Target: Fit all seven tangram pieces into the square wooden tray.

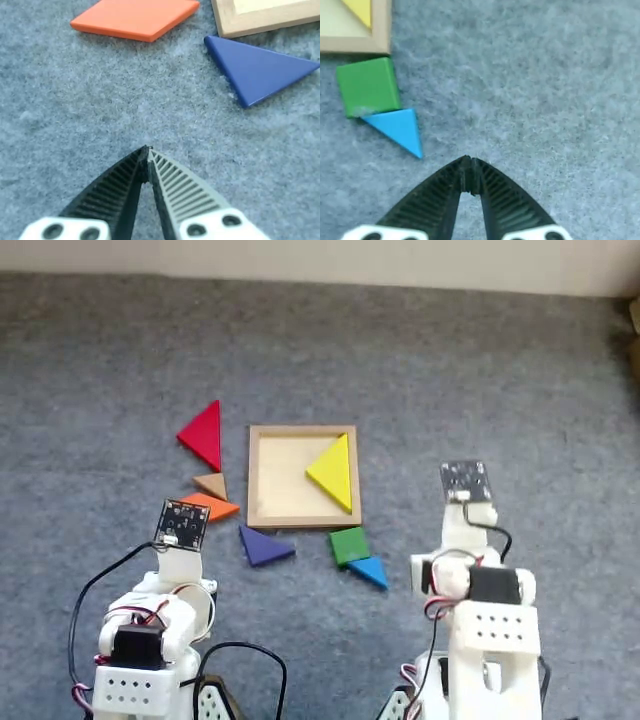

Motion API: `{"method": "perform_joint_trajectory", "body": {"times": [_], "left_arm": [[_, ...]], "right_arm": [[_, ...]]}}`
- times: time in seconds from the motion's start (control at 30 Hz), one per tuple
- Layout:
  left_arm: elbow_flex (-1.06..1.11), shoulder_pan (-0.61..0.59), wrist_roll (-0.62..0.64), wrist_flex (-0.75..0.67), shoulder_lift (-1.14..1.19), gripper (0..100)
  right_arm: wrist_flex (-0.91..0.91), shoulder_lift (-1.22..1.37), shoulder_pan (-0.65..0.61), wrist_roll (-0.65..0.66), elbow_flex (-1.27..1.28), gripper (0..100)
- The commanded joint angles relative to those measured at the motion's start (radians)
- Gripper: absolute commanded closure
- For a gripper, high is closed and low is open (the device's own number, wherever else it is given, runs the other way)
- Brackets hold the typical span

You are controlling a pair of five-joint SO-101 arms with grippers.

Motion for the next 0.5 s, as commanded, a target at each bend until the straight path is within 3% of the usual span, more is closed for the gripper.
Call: {"method": "perform_joint_trajectory", "body": {"times": [0.0, 0.3, 0.47], "left_arm": [[0.019, -0.015, 0.000, 0.005, -0.022, 100], [0.004, 0.010, -0.005, -0.002, -0.024, 100], [-0.153, -0.047, -0.054, 0.002, -0.024, 100]], "right_arm": [[-0.088, -0.077, 0.036, 0.011, 0.085, 98.6], [-0.236, -0.254, 0.071, 0.009, 0.354, 98.6], [-0.237, -0.392, 0.071, 0.006, 0.430, 98.6]]}}
